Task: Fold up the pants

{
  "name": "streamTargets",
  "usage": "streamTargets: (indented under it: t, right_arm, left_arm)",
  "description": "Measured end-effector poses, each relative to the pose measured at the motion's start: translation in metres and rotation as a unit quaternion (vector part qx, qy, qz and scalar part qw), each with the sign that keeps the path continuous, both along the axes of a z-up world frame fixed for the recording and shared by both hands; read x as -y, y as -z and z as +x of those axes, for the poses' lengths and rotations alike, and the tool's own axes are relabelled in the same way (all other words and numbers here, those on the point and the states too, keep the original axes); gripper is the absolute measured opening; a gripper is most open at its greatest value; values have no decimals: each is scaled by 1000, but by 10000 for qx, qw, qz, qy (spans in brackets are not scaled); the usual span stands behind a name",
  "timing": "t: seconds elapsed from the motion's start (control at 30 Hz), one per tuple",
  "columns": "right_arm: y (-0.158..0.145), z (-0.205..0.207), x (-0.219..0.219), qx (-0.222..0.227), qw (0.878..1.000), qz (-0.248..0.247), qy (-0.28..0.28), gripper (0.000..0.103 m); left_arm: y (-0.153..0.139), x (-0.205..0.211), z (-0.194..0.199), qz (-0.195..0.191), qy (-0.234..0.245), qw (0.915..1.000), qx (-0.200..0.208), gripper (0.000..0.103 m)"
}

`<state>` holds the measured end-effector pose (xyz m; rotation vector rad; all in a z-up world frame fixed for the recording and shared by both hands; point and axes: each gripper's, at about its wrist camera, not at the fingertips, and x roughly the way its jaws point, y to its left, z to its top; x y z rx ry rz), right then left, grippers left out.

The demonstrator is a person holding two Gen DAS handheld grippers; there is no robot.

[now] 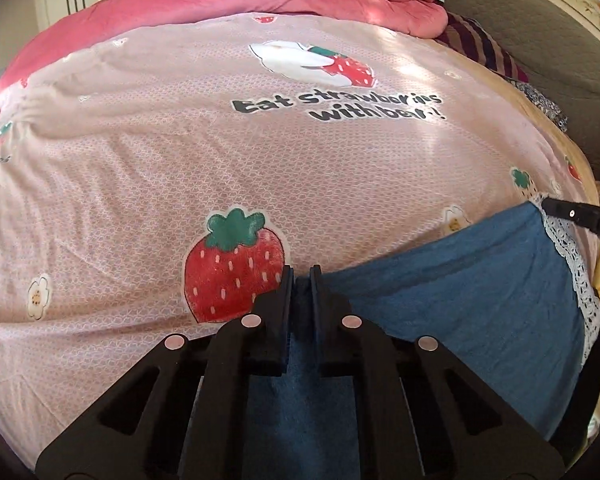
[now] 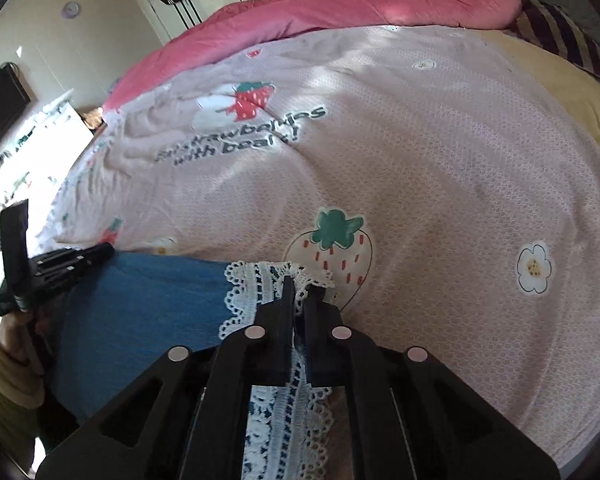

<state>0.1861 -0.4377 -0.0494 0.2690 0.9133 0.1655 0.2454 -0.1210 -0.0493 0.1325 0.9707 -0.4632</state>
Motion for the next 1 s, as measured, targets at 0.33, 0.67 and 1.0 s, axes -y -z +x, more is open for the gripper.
streamTargets:
  t: [0.33,0.67,1.0]
  right_arm:
    - [-57,-85,-9,1021,9944,217,-186,49]
    - [-14,-136,-94,282,9932,-574,-974,59]
    - [17,-140,-68,-412,9979,-152,-475,59]
  left_arm:
    - [-48,-32,-51,-632,-36,9953,736,42]
    - [-23,-75,-146,303,-620,9938,875,60]
    - [-6,-138,-145,157,-1359,9892,517,61]
